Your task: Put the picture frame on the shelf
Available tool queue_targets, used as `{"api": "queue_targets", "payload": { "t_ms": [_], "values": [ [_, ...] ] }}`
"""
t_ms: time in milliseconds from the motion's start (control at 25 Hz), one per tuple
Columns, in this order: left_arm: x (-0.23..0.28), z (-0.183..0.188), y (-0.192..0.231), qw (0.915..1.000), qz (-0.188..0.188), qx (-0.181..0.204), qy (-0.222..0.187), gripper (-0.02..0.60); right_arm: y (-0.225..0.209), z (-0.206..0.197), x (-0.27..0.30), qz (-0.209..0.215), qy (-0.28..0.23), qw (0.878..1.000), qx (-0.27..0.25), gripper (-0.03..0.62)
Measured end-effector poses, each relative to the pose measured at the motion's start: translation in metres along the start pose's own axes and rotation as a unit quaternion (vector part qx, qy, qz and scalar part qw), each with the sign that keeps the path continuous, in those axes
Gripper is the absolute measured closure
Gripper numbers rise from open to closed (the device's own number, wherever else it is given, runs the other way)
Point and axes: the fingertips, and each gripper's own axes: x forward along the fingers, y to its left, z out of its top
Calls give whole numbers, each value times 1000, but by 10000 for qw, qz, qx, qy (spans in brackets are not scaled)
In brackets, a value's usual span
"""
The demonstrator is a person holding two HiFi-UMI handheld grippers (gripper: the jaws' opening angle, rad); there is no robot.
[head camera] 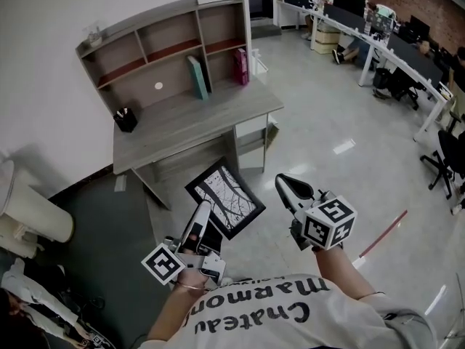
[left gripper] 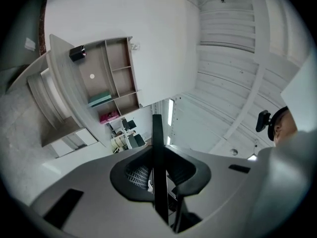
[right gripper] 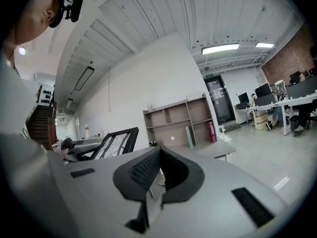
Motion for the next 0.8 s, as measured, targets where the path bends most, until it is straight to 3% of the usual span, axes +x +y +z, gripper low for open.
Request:
{"api": "queue_targets", "payload": {
  "t_ms": [320, 800],
  "values": [
    [27, 8, 37, 9995, 103, -302, 3, 500, -29, -13, 27, -113, 168, 9995, 249, 588],
    [114, 102, 86, 9994, -238, -157, 218, 500, -65, 24, 136, -292, -42, 9992, 273, 587]
  ]
}}
